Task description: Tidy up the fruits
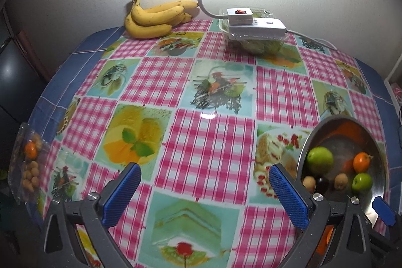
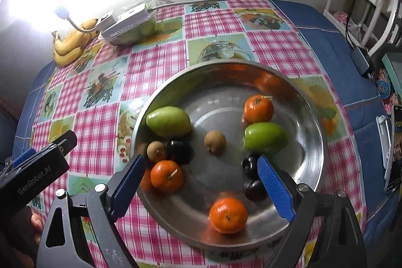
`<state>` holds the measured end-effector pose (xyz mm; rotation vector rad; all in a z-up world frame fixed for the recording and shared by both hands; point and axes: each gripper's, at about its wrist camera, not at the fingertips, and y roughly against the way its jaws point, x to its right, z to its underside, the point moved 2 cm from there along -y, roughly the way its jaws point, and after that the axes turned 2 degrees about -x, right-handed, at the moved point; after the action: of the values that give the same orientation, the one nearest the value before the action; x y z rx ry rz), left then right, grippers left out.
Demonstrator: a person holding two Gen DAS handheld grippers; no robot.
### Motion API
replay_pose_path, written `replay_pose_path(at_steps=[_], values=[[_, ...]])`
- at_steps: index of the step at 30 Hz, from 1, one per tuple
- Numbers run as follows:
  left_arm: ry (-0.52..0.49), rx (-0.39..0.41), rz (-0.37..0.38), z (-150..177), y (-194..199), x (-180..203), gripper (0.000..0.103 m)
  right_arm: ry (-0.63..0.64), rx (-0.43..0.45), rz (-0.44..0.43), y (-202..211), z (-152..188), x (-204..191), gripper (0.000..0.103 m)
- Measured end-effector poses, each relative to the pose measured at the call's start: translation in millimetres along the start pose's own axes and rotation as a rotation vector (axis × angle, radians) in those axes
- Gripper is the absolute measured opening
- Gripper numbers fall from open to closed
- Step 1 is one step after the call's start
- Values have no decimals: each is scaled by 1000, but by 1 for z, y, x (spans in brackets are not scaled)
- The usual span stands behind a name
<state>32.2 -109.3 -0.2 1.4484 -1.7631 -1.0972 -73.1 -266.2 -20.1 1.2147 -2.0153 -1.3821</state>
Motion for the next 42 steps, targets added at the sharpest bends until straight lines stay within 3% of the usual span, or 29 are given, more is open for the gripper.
replay_pose_path(at_steps=[22, 42], values=[[-58, 14, 8, 44, 53, -18, 103, 24, 44, 25, 41, 50, 2, 91], [-152, 49, -31, 61, 66, -27, 103, 19, 76, 53, 62, 60, 9, 91]])
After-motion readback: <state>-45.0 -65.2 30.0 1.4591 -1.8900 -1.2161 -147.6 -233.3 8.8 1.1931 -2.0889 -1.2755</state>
